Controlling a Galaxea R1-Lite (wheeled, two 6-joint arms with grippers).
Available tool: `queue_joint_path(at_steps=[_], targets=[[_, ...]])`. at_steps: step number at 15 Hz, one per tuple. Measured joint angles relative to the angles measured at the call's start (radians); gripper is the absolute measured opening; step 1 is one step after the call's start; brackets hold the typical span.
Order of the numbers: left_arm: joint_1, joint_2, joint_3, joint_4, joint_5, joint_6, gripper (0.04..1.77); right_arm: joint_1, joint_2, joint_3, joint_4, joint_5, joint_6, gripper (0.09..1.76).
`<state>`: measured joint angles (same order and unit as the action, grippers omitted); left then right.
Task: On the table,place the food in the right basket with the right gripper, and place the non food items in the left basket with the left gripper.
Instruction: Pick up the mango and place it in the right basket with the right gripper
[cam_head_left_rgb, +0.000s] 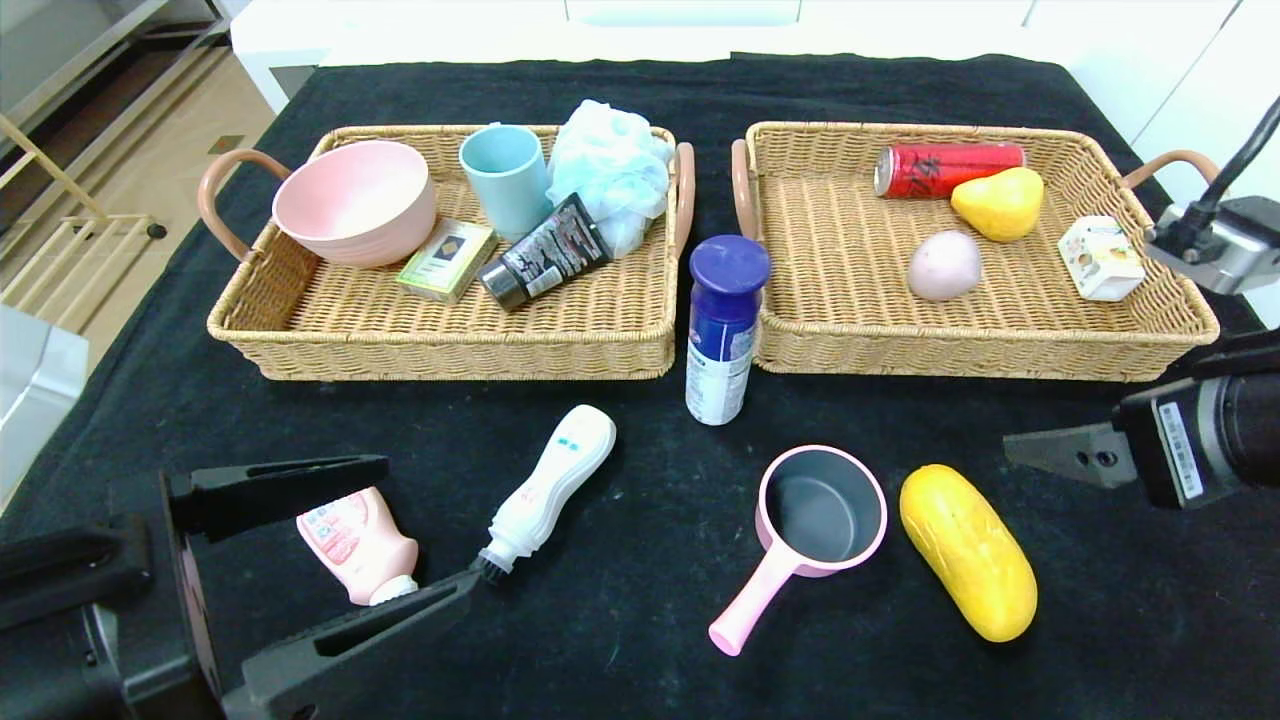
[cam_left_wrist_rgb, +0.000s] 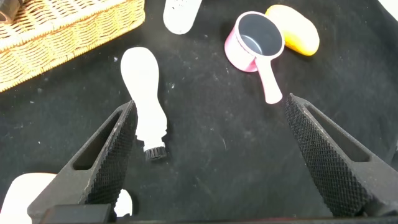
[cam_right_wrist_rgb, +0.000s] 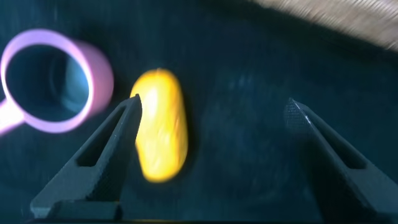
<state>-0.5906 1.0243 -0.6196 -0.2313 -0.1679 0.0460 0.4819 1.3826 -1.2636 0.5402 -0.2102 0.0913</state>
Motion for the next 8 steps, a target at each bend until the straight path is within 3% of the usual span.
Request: queue_joint_path(at_steps=[8], targets=[[0.0, 0.0, 0.001, 0.0, 0.0, 0.007, 1.72, 0.095, -0.005, 0.165, -0.067, -0.046, 0.03, 1.69]])
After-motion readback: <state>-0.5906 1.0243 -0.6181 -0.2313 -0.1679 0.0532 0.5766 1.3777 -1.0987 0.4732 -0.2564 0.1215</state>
